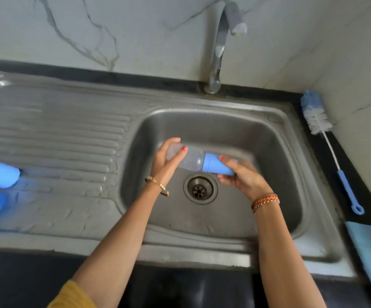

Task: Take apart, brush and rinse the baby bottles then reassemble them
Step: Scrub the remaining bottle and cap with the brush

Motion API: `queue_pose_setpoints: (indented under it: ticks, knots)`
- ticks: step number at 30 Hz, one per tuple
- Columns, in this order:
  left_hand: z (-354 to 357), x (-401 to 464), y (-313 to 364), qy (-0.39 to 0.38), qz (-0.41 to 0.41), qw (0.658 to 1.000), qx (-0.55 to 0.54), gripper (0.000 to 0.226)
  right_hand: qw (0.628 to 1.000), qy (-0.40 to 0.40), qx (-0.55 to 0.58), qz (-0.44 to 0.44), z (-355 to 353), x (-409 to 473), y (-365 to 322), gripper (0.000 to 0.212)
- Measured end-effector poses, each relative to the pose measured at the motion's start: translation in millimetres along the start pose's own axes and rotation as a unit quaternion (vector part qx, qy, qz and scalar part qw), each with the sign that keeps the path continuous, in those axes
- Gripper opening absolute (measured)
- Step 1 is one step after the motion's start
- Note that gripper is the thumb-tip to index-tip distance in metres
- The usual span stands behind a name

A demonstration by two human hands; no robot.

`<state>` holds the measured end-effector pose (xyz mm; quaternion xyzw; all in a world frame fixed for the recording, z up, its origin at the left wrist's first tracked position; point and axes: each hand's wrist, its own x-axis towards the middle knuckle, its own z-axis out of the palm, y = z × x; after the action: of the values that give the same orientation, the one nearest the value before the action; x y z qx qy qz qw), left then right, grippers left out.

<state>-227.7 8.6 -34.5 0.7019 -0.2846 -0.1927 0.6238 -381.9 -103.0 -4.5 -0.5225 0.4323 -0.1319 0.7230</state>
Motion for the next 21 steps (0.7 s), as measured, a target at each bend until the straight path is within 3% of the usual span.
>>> queue_pose_setpoints:
  ticks: [2,5,7,9,12,15,18,21]
  knots:
    - [-3,3,-1,0.030,-0.046,0.999,0.002,0.003,0.996,-0.027,-0.061,-0.056,2,1,-1,0.023]
    - [-6,6,-6,0.063,-0.150,0.986,0.020,0.012,0.962,-0.056,-0.210,-0.167,5,4,-1,0.042]
    - [-7,6,-5,0.074,-0.171,0.982,0.038,0.016,0.935,-0.047,-0.285,-0.206,7,9,2,0.048]
    - [-8,8,-5,0.069,-0.146,0.985,0.058,0.018,0.914,-0.020,-0.352,-0.199,7,13,3,0.051]
    - [-12,6,-8,0.022,-0.075,0.994,0.082,0.028,0.897,-0.051,-0.428,-0.099,8,15,3,0.072]
    - [-12,2,-11,-0.015,-0.054,0.991,0.123,0.022,0.835,-0.141,-0.529,-0.055,17,13,8,0.046]
    - [-12,1,-9,0.006,-0.042,0.995,0.095,0.019,0.834,-0.199,-0.513,-0.045,27,13,16,0.029]
    - [-13,4,-8,0.071,-0.061,0.992,0.090,0.013,0.825,-0.130,-0.540,-0.104,29,18,17,0.040]
